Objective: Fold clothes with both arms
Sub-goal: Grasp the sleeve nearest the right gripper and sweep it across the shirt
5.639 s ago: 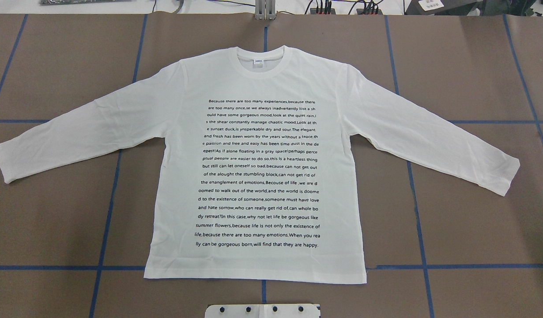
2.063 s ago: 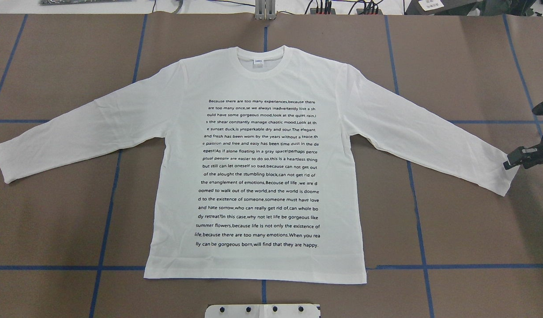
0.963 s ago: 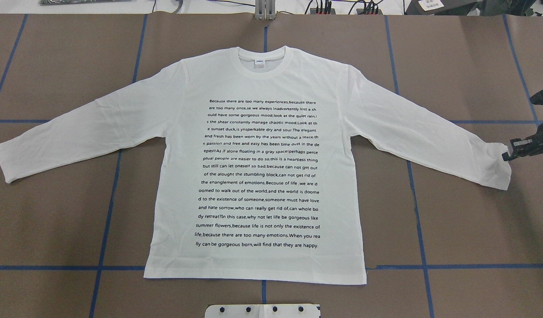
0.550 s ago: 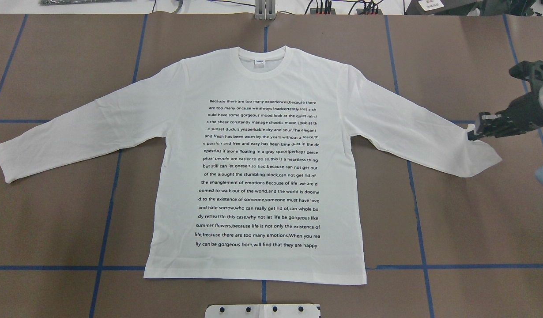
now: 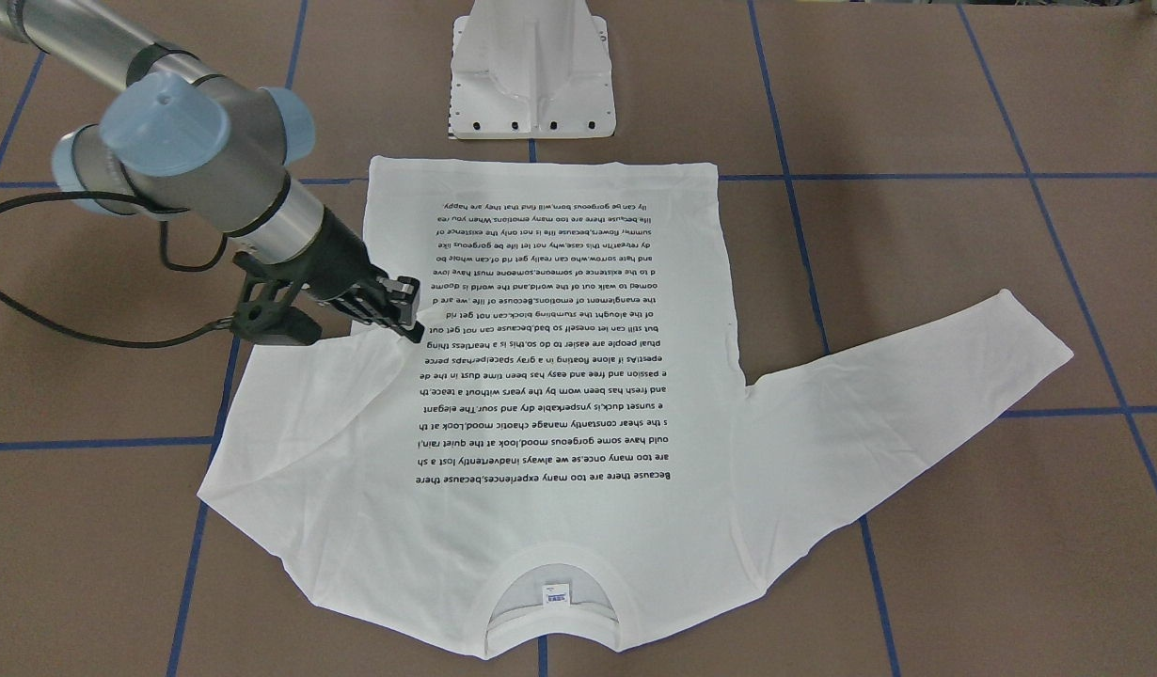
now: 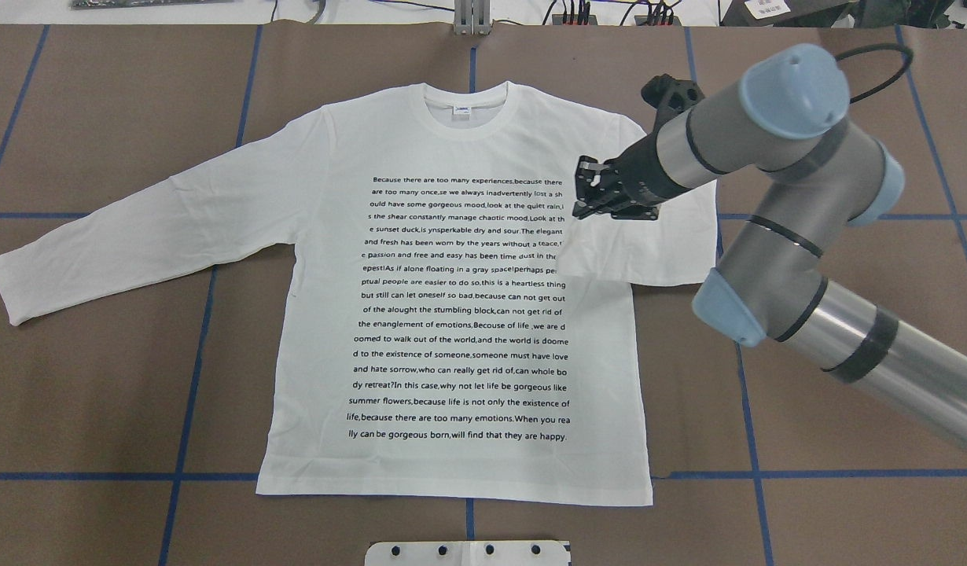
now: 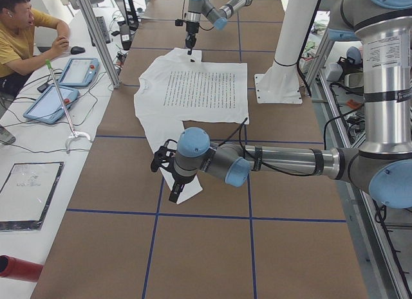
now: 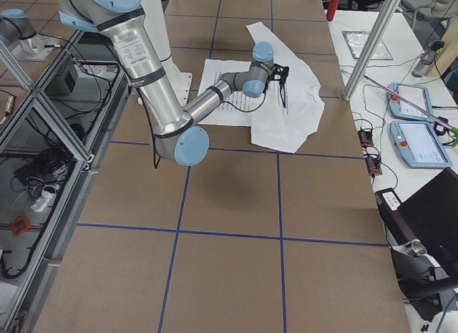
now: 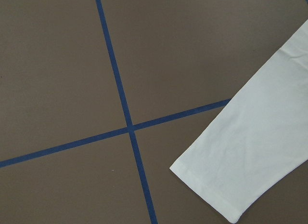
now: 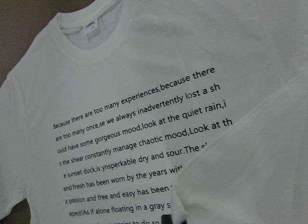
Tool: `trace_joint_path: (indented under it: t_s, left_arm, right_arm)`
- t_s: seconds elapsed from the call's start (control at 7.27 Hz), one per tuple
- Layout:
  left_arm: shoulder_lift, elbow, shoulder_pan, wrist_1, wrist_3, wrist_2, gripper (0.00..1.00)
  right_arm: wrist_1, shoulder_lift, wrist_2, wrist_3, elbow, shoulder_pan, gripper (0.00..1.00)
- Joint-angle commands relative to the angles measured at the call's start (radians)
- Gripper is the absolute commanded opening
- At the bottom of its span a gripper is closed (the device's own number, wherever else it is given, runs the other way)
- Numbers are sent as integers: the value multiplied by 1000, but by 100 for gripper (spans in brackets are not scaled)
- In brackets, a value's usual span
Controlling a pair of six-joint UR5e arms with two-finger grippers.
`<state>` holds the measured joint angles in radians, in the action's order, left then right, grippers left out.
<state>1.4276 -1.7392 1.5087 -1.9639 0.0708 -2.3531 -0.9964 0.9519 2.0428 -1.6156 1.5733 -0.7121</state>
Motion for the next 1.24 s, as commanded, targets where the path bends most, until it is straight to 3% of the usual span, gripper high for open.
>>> trace_joint_path:
  t_s: [0.0,0.14,0.55,1.1]
  left_arm:
    - [-1,0,1,-1,1,0,100]
    - [-1,0,1,0,0,0,100]
    - [-10,-3,1,-1,0,0,100]
    - [-19,-6,1,-1,-2,-2,100]
  right_arm:
    - [2,-338,-297,-154,-279,158,0]
    - [4,-446,-387,-156,-397,204,0]
    - [4,-540,-441,-156,-523,233,0]
    - [5,-570,-489,-155,-550,269,5]
